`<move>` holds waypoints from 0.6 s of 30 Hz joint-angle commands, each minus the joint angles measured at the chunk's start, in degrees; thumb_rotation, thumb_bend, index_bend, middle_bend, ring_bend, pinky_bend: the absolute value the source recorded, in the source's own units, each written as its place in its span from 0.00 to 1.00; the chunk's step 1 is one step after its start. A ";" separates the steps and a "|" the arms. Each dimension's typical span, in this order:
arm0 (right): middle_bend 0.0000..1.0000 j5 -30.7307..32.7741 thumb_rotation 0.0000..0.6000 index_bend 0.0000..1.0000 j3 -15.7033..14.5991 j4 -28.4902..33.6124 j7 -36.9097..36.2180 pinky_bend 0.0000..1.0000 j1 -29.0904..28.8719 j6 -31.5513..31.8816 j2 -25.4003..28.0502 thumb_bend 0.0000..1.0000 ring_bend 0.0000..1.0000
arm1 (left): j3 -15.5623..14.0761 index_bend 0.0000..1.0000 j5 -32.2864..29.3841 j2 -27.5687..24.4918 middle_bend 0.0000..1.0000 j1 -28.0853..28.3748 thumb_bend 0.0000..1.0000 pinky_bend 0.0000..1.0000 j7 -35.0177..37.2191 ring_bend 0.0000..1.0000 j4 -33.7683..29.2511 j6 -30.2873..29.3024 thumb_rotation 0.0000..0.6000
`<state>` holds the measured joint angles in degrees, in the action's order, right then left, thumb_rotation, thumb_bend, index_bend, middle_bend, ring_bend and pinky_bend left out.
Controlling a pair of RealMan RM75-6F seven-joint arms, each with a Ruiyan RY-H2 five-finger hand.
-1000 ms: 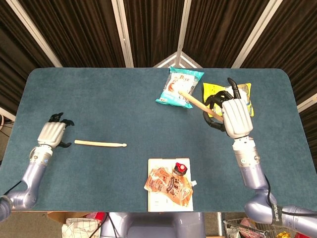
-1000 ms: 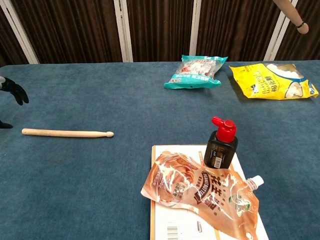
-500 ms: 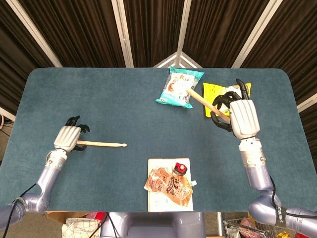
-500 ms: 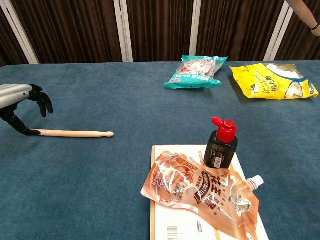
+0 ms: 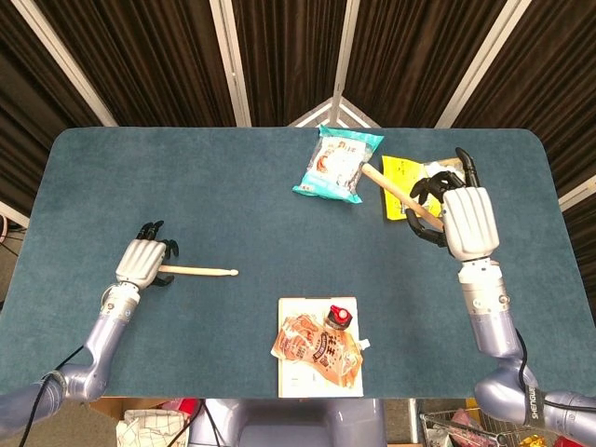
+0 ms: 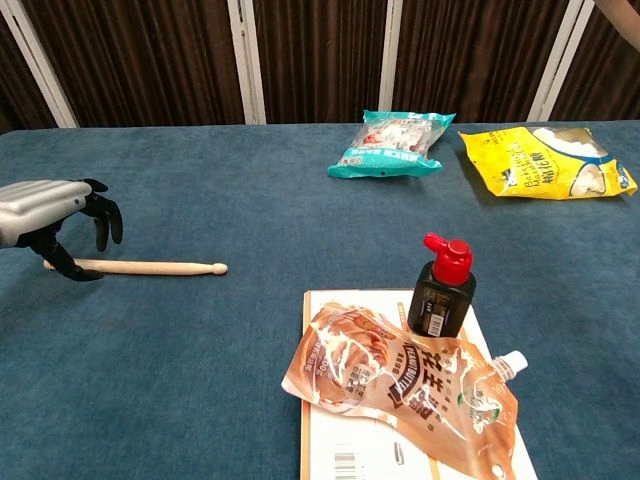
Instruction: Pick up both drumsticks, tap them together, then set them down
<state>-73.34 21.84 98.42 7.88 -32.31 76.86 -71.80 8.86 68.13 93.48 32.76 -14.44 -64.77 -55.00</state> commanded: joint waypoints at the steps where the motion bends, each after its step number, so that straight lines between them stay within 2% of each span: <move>1: 0.68 0.09 1.00 0.66 0.00 0.17 -0.10 0.00 0.13 0.10 0.22 0.50 0.38 | -0.31 0.47 -0.19 0.82 0.47 0.23 0.31 0.00 -1.31 0.03 0.74 -0.21 1.00; 18: 0.68 0.02 1.00 0.66 -0.31 -0.18 0.20 0.00 0.14 0.50 0.08 0.50 0.39 | -1.33 0.59 -1.68 1.53 0.54 0.36 0.34 0.00 -6.13 0.05 1.91 0.08 1.00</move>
<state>-73.37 21.56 98.30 8.12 -32.15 77.41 -71.67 7.58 66.72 94.95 33.17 -20.12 -63.00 -54.86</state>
